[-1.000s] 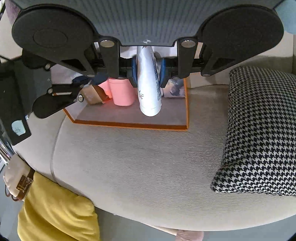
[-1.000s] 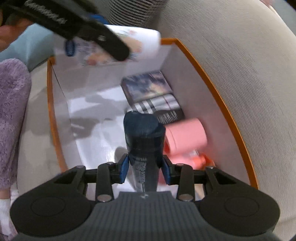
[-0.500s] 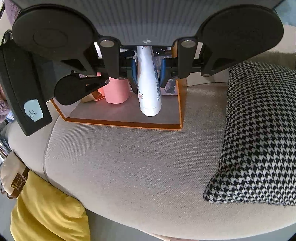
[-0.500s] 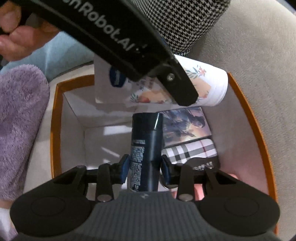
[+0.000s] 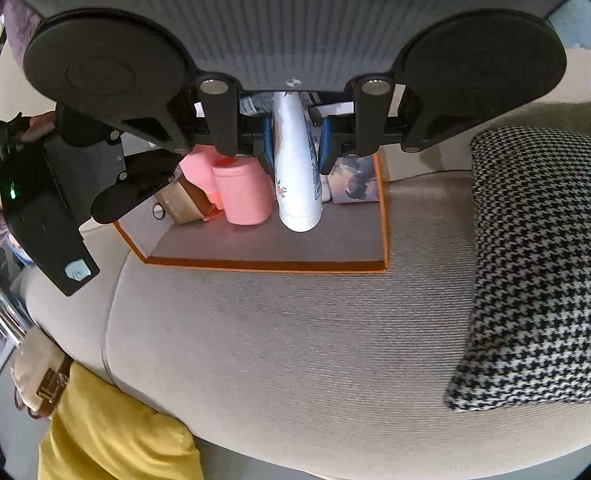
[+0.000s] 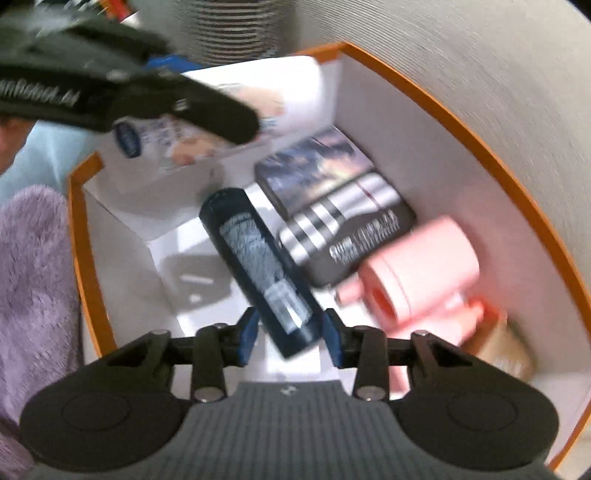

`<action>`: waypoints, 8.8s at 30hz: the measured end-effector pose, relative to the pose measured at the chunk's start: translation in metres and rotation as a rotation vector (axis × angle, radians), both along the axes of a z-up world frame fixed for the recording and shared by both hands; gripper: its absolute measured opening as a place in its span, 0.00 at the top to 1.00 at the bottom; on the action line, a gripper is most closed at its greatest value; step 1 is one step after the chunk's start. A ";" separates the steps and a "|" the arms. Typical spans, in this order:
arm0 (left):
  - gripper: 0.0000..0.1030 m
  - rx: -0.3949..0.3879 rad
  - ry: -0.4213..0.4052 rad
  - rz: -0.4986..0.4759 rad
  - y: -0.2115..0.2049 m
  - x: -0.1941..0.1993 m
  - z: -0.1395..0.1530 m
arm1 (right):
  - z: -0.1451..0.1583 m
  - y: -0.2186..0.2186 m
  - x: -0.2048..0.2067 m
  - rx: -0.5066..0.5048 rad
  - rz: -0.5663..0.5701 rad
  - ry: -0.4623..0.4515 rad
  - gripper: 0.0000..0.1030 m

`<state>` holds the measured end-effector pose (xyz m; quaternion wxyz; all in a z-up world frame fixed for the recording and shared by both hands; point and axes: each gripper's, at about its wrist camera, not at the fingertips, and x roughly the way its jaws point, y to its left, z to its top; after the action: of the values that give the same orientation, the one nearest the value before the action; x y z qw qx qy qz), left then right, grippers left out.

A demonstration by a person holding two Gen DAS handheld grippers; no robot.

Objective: Organize rigid objects
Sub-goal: 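Lower the spray can into the box and open the right tool while the left tool lowers the lotion bottle, then open the left tool to release the lotion bottle beside the spray can, then move both open tools back to the blue tin and yellow tape measure, then grasp the blue SUPER DEER tin with the left tool while the right tool grasps the yellow tape measure, then lift the tin and tape measure and carry them over the orange box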

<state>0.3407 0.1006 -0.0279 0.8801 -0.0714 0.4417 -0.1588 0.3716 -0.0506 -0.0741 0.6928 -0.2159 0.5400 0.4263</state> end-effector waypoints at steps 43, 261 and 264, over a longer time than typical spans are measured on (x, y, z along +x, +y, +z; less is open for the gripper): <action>0.63 0.041 0.515 -0.458 -0.062 0.030 -0.068 | -0.005 -0.019 -0.018 0.022 -0.110 -0.041 0.70; 0.86 -0.277 0.148 0.202 -0.081 -0.185 -0.043 | -0.009 -0.158 -0.224 0.580 -0.878 -0.057 0.80; 0.86 -0.299 0.095 0.189 -0.073 -0.183 -0.014 | 0.017 -0.165 -0.227 0.616 -0.861 -0.099 0.80</action>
<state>0.1573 0.0274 -0.0417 0.8489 -0.2499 0.4456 -0.1358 0.1447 -0.2153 -0.0567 0.8612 0.2190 0.3960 0.2314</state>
